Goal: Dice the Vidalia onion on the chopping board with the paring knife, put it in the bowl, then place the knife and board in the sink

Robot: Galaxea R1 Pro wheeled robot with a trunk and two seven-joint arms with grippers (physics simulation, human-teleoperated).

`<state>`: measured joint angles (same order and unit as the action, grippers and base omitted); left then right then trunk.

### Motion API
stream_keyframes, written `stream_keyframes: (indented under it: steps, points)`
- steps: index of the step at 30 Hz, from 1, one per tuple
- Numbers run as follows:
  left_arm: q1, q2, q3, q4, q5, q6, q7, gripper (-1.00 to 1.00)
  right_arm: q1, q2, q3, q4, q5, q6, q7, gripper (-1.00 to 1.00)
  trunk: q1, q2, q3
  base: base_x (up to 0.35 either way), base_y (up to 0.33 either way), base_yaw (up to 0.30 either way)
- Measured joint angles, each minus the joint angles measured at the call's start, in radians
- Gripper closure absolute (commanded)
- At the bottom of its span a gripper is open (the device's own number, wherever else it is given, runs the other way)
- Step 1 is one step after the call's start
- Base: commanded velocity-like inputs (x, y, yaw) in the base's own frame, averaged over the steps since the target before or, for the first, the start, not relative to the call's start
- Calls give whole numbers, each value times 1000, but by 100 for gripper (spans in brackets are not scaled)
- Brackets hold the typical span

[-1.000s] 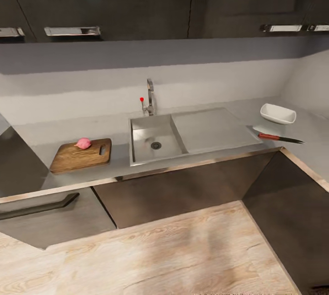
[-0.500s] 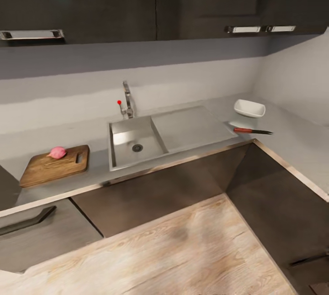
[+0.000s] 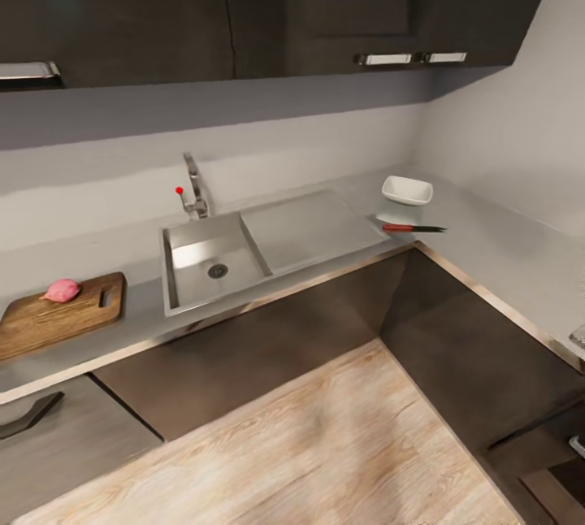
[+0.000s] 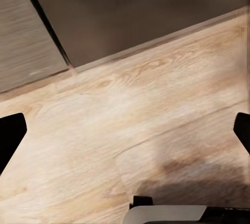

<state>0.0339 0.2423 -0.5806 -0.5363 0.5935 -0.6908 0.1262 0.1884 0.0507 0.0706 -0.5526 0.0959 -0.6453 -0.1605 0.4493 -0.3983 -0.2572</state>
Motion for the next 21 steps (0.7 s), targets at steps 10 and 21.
stream_keyframes:
  steps: [10,21]
  points:
    - [0,-1,0,12,1,0,0,-100,0,0,0,0,0,0,0,-100,0,0,12,0,0,-202]
    - [-1,-14,0,28,0,0,0,-100,0,0,0,0,0,0,0,-100,0,0,26,0,0,-196]
